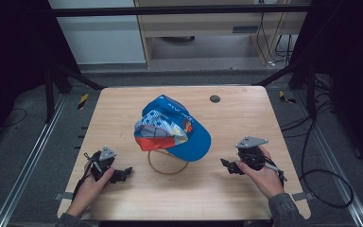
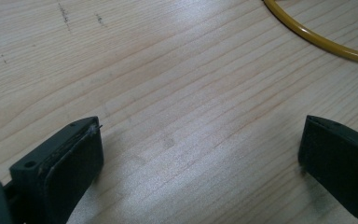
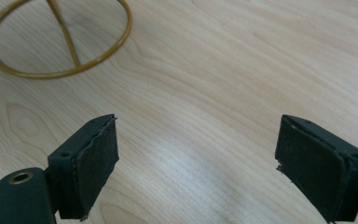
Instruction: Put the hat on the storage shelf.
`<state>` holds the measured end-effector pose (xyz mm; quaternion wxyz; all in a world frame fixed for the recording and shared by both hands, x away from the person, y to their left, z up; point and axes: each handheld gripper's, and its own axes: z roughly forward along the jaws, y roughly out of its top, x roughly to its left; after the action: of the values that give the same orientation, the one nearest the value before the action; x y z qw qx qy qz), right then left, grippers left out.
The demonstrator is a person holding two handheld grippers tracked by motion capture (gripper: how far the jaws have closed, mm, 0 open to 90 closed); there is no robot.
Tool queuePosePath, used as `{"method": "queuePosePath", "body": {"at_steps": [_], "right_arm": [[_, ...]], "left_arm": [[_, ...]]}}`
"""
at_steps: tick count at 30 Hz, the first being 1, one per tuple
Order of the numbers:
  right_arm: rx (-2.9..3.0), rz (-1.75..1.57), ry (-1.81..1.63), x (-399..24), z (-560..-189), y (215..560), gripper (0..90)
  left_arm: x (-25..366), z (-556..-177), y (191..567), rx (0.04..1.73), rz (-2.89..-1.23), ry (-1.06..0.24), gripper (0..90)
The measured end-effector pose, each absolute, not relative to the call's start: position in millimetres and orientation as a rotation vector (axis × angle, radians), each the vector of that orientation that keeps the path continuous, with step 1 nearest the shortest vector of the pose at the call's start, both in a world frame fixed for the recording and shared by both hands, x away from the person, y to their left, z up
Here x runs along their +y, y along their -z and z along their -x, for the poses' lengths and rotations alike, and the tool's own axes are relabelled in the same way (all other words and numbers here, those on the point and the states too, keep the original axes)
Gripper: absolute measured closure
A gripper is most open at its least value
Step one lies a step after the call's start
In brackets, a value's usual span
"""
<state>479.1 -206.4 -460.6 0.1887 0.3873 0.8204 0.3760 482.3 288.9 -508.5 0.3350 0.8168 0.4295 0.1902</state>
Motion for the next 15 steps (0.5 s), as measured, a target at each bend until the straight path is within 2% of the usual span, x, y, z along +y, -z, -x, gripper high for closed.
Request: {"method": "queuePosePath", "body": {"at_steps": [15], "right_arm": [[2.271,-1.224,-1.017,-210.3,-484.2,495.4,13.5]], "left_arm": [[288.9,-482.3,508.6,1.120,-2.131,-0.497,0.0]]}}
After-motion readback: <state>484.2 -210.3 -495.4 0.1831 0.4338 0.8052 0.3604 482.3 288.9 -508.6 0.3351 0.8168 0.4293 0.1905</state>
